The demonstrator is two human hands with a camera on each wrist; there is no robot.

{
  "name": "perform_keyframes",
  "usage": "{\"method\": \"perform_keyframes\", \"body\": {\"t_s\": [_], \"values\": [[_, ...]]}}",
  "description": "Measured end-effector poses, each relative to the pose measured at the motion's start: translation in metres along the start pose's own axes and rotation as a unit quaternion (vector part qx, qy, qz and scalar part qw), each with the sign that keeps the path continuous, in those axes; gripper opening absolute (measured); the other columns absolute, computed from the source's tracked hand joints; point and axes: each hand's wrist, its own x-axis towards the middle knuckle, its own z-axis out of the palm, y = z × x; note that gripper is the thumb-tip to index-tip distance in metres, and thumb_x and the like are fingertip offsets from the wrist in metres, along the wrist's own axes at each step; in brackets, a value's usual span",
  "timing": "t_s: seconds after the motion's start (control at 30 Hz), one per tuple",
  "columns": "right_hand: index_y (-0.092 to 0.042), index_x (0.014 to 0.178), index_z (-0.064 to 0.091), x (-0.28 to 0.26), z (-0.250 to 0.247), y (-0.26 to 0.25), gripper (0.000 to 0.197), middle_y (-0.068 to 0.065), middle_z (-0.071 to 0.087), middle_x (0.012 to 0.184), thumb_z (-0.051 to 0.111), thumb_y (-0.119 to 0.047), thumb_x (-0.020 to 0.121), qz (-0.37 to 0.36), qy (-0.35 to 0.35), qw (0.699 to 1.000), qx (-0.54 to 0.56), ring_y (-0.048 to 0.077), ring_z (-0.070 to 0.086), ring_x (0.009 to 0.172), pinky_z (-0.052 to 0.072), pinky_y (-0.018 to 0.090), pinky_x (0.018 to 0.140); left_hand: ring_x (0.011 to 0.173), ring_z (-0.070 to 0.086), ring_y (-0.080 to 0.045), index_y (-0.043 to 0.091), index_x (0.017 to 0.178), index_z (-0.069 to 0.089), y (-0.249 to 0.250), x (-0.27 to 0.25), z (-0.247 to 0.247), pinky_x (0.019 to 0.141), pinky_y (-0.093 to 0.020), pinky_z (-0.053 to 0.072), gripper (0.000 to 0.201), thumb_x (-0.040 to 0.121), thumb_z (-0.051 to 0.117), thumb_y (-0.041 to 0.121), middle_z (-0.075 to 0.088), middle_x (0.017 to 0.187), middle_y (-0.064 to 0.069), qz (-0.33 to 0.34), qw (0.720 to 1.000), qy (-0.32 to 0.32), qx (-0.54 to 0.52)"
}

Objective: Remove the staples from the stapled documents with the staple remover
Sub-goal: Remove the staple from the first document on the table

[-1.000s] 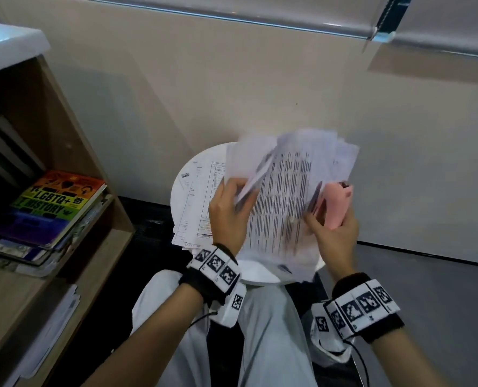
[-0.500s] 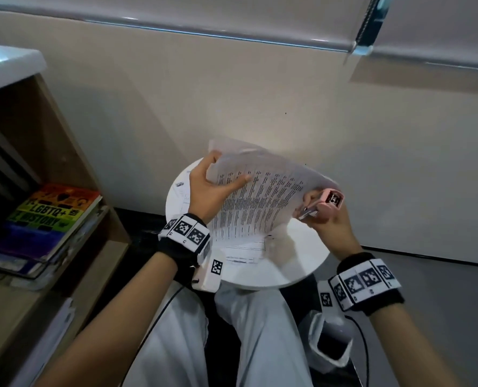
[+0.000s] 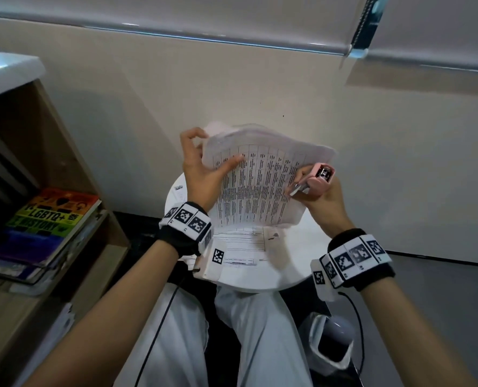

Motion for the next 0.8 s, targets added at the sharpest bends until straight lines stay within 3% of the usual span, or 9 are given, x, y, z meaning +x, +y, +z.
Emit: {"method": "perform_keyframes", "body": {"t_s": [0.07, 0.13, 0.23, 0.3, 0.4, 0.5, 0.6, 0.7, 0.8], "values": [[-0.013, 0.081, 0.057, 0.002, 0.002, 0.001, 0.038, -0.011, 0.064, 0.073, 0.068, 0.022, 0.070, -0.013, 0.014, 1.000, 0.006, 0.012, 0.061, 0.071, 0.056, 0.030, 0.071, 0.078, 0.070, -0.015, 0.025, 0.113, 0.031, -0.004, 0.001, -0.001, 0.071, -0.038, 0.061, 0.067, 0.073, 0.077, -0.003, 0.068, 0.086, 0.003, 0.004, 0.998, 0.022, -0.055], [-0.009, 0.082, 0.054, 0.003, 0.003, 0.005, 0.037, -0.011, 0.064, 0.072, 0.066, 0.025, 0.070, -0.010, 0.026, 0.999, 0.019, 0.010, 0.062, 0.069, 0.057, 0.029, 0.069, 0.078, 0.068, -0.020, 0.021, 0.121, 0.032, -0.011, -0.005, 0.003, 0.069, -0.032, 0.059, 0.059, 0.080, 0.072, 0.004, 0.068, 0.092, -0.012, 0.002, 0.997, 0.043, -0.064], [-0.005, 0.089, 0.052, 0.001, 0.001, 0.021, 0.038, -0.008, 0.064, 0.078, 0.068, 0.023, 0.069, 0.034, 0.039, 0.999, 0.013, 0.011, 0.062, 0.075, 0.056, 0.034, 0.075, 0.078, 0.059, 0.013, 0.018, 0.110, 0.044, -0.033, -0.017, 0.009, 0.069, -0.005, 0.046, 0.027, 0.091, 0.059, 0.028, 0.060, 0.094, 0.011, -0.034, 0.999, 0.011, 0.000], [-0.003, 0.095, 0.053, 0.000, 0.000, 0.028, 0.039, -0.002, 0.063, 0.082, 0.072, 0.019, 0.068, 0.068, 0.055, 0.996, -0.017, 0.010, 0.063, 0.077, 0.055, 0.035, 0.079, 0.076, 0.053, 0.024, 0.034, 0.096, 0.043, -0.044, -0.020, 0.012, 0.068, 0.001, 0.041, 0.010, 0.093, 0.052, 0.036, 0.058, 0.084, 0.028, -0.065, 0.997, -0.011, 0.025], [-0.012, 0.082, 0.062, 0.005, 0.000, 0.027, 0.034, -0.001, 0.066, 0.082, 0.072, 0.018, 0.069, 0.065, 0.082, 0.993, -0.046, 0.004, 0.066, 0.074, 0.054, 0.030, 0.077, 0.076, 0.057, 0.013, 0.038, 0.095, 0.042, -0.045, -0.011, 0.014, 0.070, -0.009, 0.047, 0.013, 0.092, 0.045, 0.051, 0.062, 0.082, 0.023, -0.047, 0.997, -0.017, 0.051], [-0.017, 0.076, 0.062, 0.012, 0.000, 0.020, 0.036, -0.008, 0.065, 0.076, 0.071, 0.017, 0.071, 0.035, 0.105, 0.993, -0.037, 0.008, 0.064, 0.074, 0.056, 0.031, 0.077, 0.082, 0.059, -0.001, 0.020, 0.105, 0.039, -0.038, 0.001, 0.018, 0.070, -0.022, 0.054, 0.016, 0.097, 0.050, 0.028, 0.056, 0.094, 0.010, 0.003, 1.000, -0.025, 0.019], [-0.015, 0.077, 0.060, 0.011, -0.004, 0.021, 0.034, -0.012, 0.066, 0.073, 0.071, 0.017, 0.071, 0.042, 0.094, 0.995, -0.016, 0.012, 0.065, 0.076, 0.057, 0.029, 0.075, 0.100, 0.060, -0.016, 0.018, 0.113, 0.033, -0.047, 0.000, 0.017, 0.079, -0.027, 0.057, 0.035, 0.091, 0.061, 0.018, 0.051, 0.107, 0.002, -0.020, 0.998, -0.055, -0.007], [-0.018, 0.074, 0.062, 0.004, -0.002, 0.030, 0.036, -0.008, 0.068, 0.076, 0.070, 0.017, 0.071, 0.080, 0.090, 0.992, -0.025, 0.007, 0.067, 0.072, 0.054, 0.023, 0.066, 0.090, 0.061, 0.000, 0.012, 0.112, 0.036, -0.065, -0.012, 0.016, 0.077, -0.024, 0.054, 0.032, 0.092, 0.057, 0.023, 0.055, 0.102, 0.004, -0.104, 0.991, -0.084, 0.002], [-0.018, 0.072, 0.062, 0.005, -0.001, 0.034, 0.036, -0.008, 0.068, 0.075, 0.070, 0.017, 0.072, 0.088, 0.099, 0.991, -0.025, 0.006, 0.066, 0.070, 0.051, 0.018, 0.059, 0.085, 0.061, 0.008, 0.012, 0.113, 0.047, -0.065, -0.012, 0.020, 0.078, -0.024, 0.052, 0.022, 0.096, 0.051, 0.025, 0.061, 0.101, 0.002, -0.102, 0.991, -0.088, 0.016]]}}
